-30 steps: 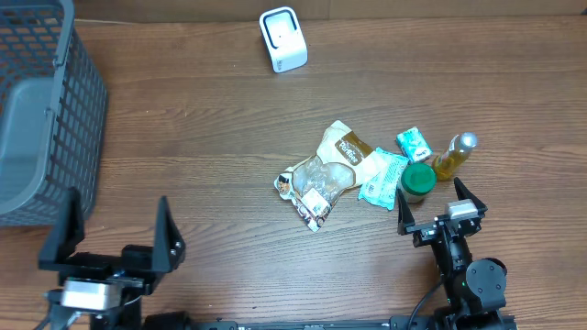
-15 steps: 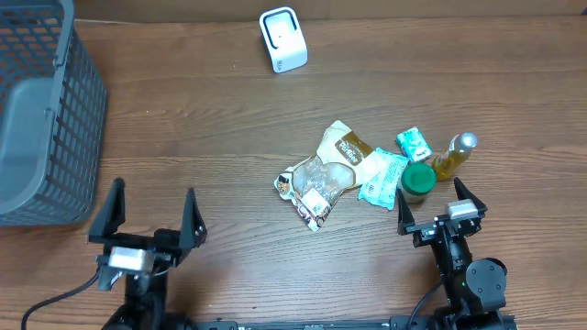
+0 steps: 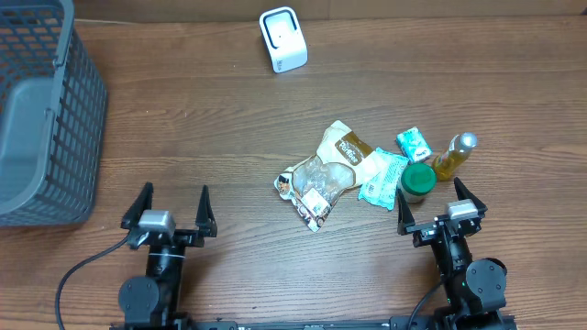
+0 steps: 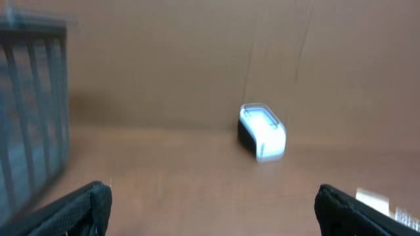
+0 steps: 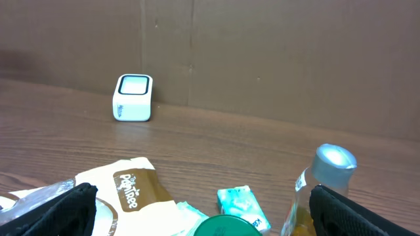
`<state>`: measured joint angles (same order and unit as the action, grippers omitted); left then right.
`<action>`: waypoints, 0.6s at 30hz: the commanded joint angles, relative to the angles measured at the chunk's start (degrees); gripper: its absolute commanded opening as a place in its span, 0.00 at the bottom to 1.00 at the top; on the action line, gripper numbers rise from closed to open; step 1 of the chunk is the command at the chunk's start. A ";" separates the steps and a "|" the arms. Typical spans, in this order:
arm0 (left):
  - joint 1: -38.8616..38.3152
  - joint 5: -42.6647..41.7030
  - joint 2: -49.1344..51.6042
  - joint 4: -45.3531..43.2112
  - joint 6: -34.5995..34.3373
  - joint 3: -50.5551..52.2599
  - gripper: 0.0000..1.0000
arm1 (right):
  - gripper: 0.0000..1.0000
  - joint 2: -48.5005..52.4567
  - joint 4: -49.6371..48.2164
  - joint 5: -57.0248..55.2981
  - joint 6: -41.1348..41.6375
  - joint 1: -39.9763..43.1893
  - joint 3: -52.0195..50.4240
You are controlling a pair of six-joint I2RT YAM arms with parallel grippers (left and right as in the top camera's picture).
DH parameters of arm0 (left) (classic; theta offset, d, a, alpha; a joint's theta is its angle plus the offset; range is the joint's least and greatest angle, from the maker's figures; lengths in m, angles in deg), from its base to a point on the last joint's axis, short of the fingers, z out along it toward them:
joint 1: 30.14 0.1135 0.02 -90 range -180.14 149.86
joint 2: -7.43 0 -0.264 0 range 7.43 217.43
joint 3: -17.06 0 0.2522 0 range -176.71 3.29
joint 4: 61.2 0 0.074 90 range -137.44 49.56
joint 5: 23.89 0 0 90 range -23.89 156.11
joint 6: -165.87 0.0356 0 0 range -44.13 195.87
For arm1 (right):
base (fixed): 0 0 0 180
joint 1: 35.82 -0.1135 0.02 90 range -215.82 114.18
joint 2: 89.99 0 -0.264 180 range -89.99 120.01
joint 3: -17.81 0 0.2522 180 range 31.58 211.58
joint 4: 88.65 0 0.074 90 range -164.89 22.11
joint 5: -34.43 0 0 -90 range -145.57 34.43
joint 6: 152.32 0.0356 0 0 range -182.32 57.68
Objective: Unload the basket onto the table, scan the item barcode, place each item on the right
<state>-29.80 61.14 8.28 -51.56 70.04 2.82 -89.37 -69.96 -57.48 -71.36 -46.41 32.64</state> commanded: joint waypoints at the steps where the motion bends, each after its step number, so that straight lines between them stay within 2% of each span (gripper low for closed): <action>1: -0.33 1.57 -0.66 5.79 -0.26 0.20 1.00 | 1.00 -0.46 -0.28 -0.09 -0.07 -0.26 -0.61; 3: -0.33 2.47 -0.66 8.66 1.01 0.20 0.99 | 1.00 -0.46 -0.28 -0.09 -0.07 -0.26 -0.61; 8: -0.35 2.38 -0.66 8.46 7.26 0.20 1.00 | 1.00 -0.46 -0.28 -0.09 -0.07 -0.26 -0.61; 18: -0.37 2.60 -0.63 8.44 7.58 0.20 0.99 | 1.00 -0.46 -0.28 -0.11 -0.04 -0.26 -0.61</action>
<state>-29.80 62.96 8.30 -43.32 76.14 2.82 -89.37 -69.94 -57.48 -71.36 -46.41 32.64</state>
